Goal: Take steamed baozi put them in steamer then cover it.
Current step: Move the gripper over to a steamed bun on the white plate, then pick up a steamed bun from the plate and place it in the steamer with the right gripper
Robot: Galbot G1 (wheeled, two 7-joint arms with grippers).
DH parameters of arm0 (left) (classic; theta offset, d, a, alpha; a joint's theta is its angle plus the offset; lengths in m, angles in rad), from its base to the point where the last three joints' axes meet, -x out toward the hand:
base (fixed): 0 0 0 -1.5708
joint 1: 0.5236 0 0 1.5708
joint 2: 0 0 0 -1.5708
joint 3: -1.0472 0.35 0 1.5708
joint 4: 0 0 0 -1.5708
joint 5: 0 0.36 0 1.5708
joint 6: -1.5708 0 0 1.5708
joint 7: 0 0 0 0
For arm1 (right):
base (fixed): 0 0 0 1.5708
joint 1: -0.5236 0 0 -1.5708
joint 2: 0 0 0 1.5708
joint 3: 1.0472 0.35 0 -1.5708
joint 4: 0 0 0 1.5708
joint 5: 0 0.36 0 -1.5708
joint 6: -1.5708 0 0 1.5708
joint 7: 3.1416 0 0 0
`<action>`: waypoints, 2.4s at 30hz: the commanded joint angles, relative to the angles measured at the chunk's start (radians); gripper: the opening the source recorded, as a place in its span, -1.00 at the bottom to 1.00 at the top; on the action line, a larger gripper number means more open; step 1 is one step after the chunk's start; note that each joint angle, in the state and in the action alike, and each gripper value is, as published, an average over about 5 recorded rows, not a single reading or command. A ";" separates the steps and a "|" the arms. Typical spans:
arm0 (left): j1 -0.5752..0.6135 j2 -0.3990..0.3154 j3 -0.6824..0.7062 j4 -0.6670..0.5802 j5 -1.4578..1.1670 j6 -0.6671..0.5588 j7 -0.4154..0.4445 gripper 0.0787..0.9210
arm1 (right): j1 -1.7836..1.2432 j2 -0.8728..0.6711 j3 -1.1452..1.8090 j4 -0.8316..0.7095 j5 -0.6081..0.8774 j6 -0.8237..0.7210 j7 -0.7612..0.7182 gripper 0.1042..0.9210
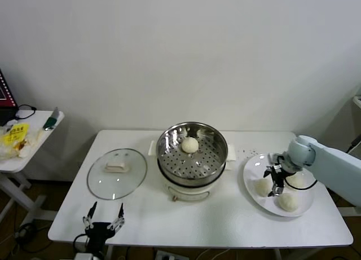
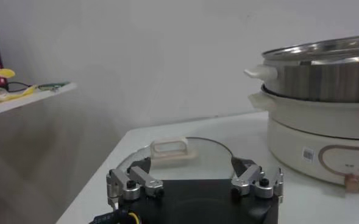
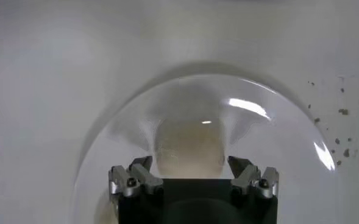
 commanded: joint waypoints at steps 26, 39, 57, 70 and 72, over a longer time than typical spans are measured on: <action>0.026 -0.003 -0.005 -0.015 0.009 -0.005 0.001 0.77 | 0.589 0.018 -0.424 -0.002 0.337 -0.008 -0.044 0.34; 0.025 -0.004 0.053 -0.022 0.036 -0.012 0.006 0.77 | 0.969 0.279 -0.654 0.057 0.770 -0.123 0.018 0.34; 0.023 0.022 0.058 -0.010 0.015 -0.039 0.003 0.77 | 0.724 0.711 -0.639 -0.001 0.829 -0.221 0.139 0.36; 0.013 0.036 0.055 -0.007 0.014 -0.040 0.003 0.77 | 0.598 0.782 -0.654 -0.079 0.770 -0.218 0.143 0.36; 0.014 0.037 0.053 -0.005 0.011 -0.041 0.002 0.77 | 0.593 0.780 -0.655 -0.082 0.764 -0.216 0.142 0.36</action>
